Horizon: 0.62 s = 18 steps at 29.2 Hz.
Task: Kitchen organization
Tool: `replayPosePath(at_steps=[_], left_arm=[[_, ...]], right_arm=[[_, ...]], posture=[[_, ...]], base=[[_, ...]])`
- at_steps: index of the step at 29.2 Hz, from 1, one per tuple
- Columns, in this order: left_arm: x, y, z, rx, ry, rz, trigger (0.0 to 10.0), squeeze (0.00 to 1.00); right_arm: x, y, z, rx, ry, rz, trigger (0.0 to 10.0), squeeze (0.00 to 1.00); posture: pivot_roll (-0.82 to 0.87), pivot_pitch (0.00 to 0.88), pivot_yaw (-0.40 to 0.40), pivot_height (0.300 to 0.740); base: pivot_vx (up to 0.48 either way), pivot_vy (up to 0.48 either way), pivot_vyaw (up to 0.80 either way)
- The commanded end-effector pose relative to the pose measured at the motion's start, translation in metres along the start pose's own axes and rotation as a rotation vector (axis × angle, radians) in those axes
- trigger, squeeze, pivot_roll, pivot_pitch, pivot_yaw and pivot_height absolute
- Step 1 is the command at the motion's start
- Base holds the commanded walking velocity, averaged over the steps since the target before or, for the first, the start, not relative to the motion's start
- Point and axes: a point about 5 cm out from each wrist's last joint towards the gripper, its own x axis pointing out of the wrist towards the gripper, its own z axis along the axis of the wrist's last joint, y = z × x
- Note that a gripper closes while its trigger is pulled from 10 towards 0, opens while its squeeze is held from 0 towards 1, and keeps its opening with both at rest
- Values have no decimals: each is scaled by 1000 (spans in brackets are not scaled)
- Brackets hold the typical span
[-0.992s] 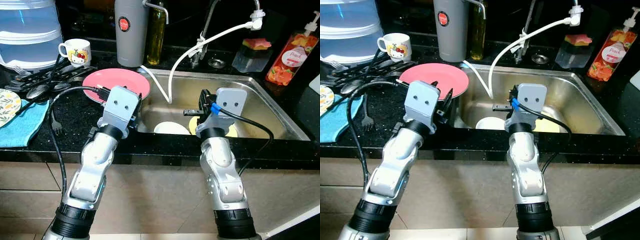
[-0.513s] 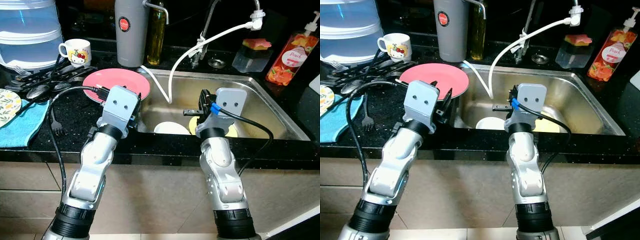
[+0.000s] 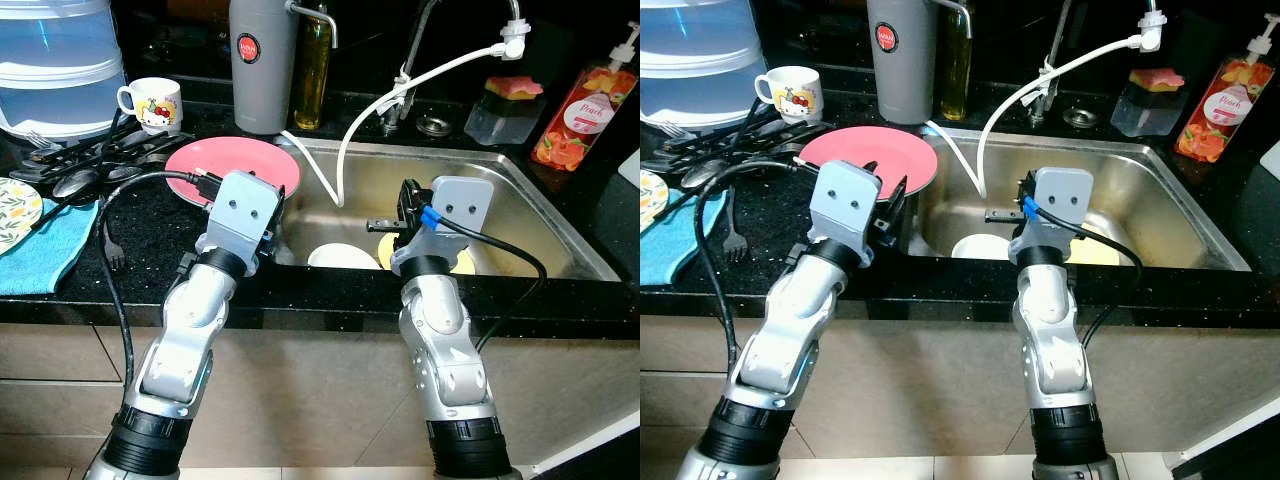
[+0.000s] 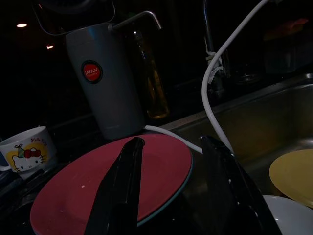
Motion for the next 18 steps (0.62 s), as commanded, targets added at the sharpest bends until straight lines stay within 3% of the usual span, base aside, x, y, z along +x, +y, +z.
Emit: replayPosePath(at_steps=[1, 5, 13, 18], left_arm=[[2, -3, -1, -4, 7, -11, 10000, 0], [3, -5, 1, 3, -7, -25, 10000, 0], [11, 5, 2, 55, -29, -8, 10000, 0], [13, 12, 1, 45, -17, 20, 10000, 0]], right_arm=[[-2, -2, -4, -7, 15, -7, 10000, 0], [-2, -2, -3, -4, 16, -14, 10000, 0], [-1, -2, -3, -5, 15, -12, 10000, 0], [1, -2, -2, -7, 9, -8, 10000, 0]], posture=[[222, 18, -70, 740], [230, 19, -82, 740], [230, 12, -82, 740], [231, 15, -87, 740]], base=[[0, 0, 0], [0, 0, 0], [0, 0, 0], [0, 0, 0]])
